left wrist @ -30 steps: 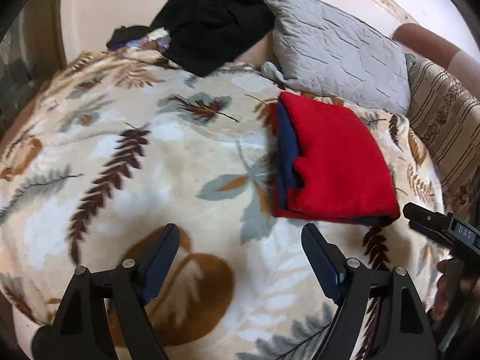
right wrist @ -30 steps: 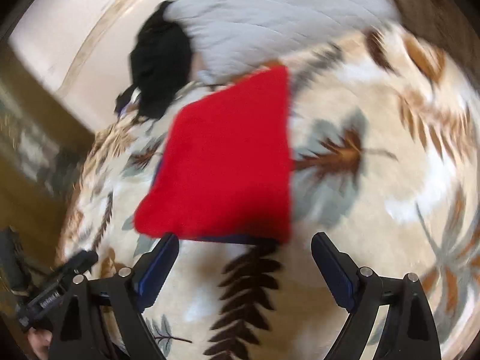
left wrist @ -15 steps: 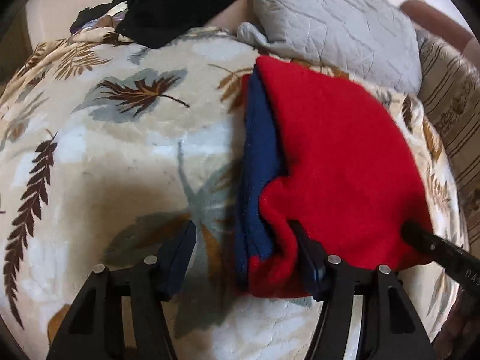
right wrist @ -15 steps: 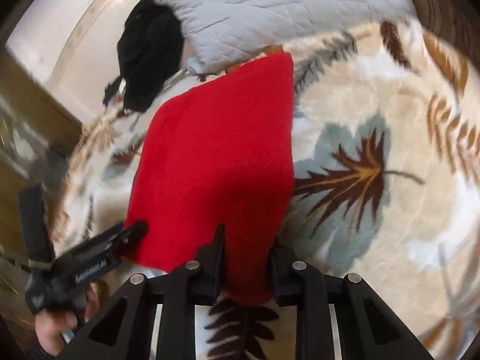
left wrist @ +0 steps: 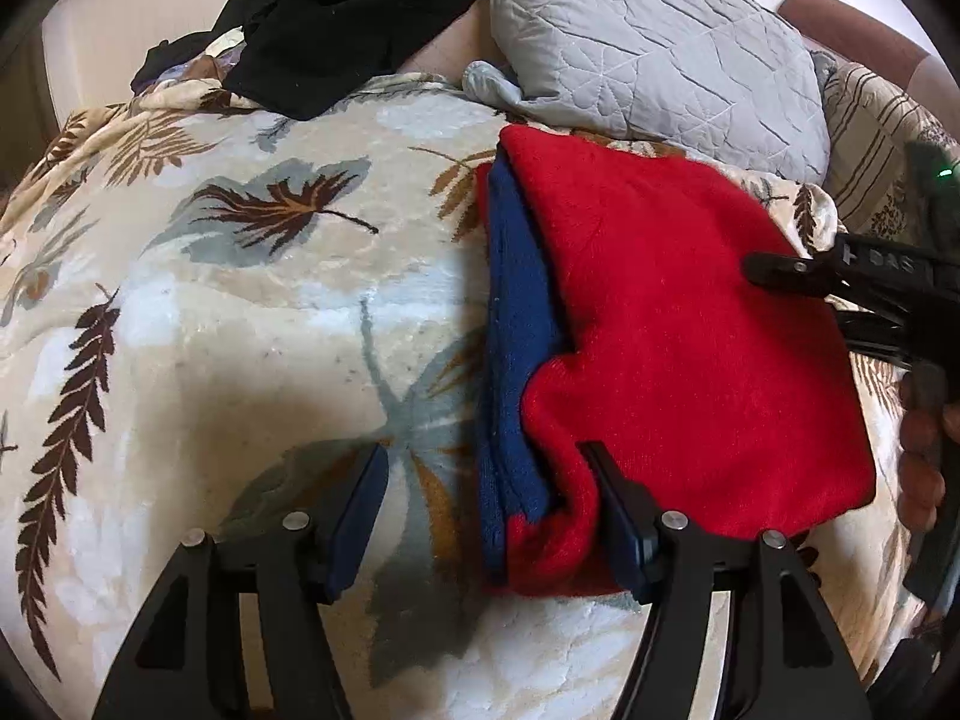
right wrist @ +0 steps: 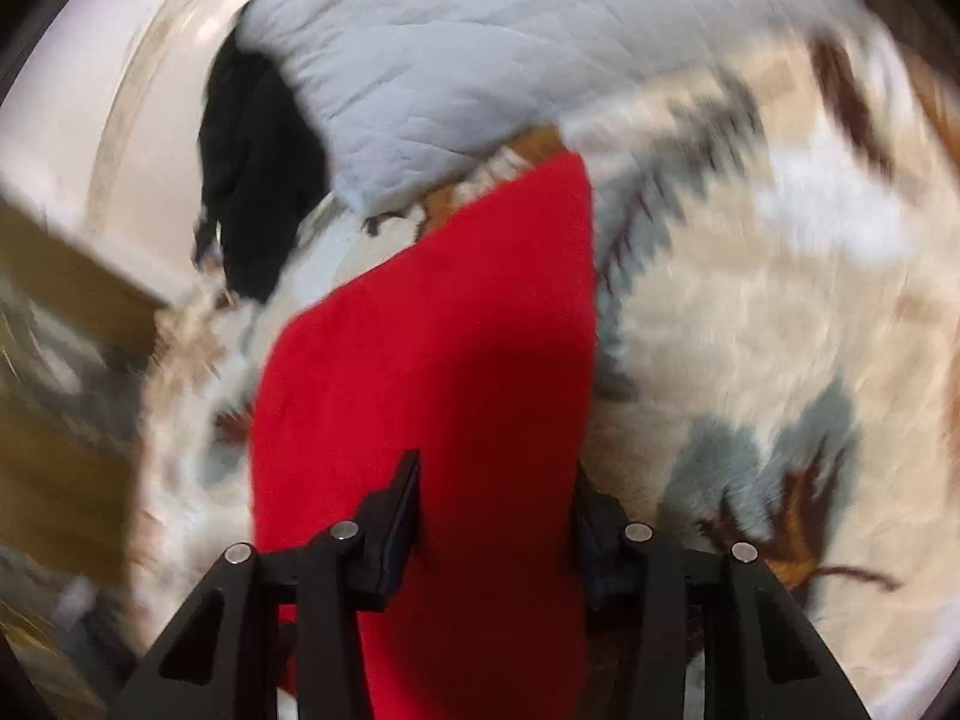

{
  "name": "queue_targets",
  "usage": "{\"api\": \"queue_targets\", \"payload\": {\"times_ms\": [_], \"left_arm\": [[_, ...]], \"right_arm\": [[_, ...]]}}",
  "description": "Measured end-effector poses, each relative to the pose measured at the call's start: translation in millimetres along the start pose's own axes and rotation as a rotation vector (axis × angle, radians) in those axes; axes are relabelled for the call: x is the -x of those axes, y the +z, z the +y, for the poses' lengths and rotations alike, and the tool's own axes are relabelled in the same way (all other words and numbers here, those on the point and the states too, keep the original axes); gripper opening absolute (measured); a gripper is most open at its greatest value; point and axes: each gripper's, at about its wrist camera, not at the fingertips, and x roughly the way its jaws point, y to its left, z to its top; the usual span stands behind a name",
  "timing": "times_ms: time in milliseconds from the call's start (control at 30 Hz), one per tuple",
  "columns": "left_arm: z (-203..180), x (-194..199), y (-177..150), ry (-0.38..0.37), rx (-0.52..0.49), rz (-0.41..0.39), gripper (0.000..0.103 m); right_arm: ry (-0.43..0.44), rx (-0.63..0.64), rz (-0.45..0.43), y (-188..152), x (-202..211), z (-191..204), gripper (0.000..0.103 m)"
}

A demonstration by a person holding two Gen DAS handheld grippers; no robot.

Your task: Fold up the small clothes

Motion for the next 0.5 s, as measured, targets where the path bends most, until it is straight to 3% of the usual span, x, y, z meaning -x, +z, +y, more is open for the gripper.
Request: {"api": "queue_targets", "payload": {"times_ms": [100, 133, 233, 333, 367, 400, 467, 500], "left_arm": [[-2.0, 5.9, -0.1, 0.004, 0.001, -0.011, 0.068], [-3.9, 10.7, -0.4, 0.015, -0.004, -0.020, 0.068], [-8.6, 27.2, -2.7, 0.034, -0.029, -0.050, 0.068], [-8.8, 42.7, -6.5, 0.040, -0.022, -0.072, 0.068], [-8.6, 48.7, -8.5, 0.038, -0.015, -0.076, 0.068], [-8.7, 53.9, -10.2, 0.037, -0.011, -0.078, 0.068], [-8.7, 69.3, -15.2, 0.039, -0.018, -0.093, 0.068], [-7.9, 76.7, -17.3, 0.047, -0.018, -0.107, 0.069]], "right_arm": [[-0.016, -0.022, -0.042, -15.0, 19.1, -1.4, 0.070], [-0.017, -0.023, -0.072, -24.8, 31.9, 0.1, 0.072], [-0.028, 0.049, -0.115, -53.0, 55.5, 20.2, 0.072], [-0.121, 0.131, -0.020, -70.3, 37.6, 31.4, 0.071], [-0.155, 0.138, 0.037, -74.4, 23.4, 27.5, 0.054], [-0.158, 0.118, 0.046, -78.9, 22.0, 22.7, 0.049], [-0.128, 0.105, -0.007, -83.7, 40.6, 24.1, 0.049], [-0.132, 0.115, -0.039, -86.1, 52.9, 27.5, 0.058]]}}
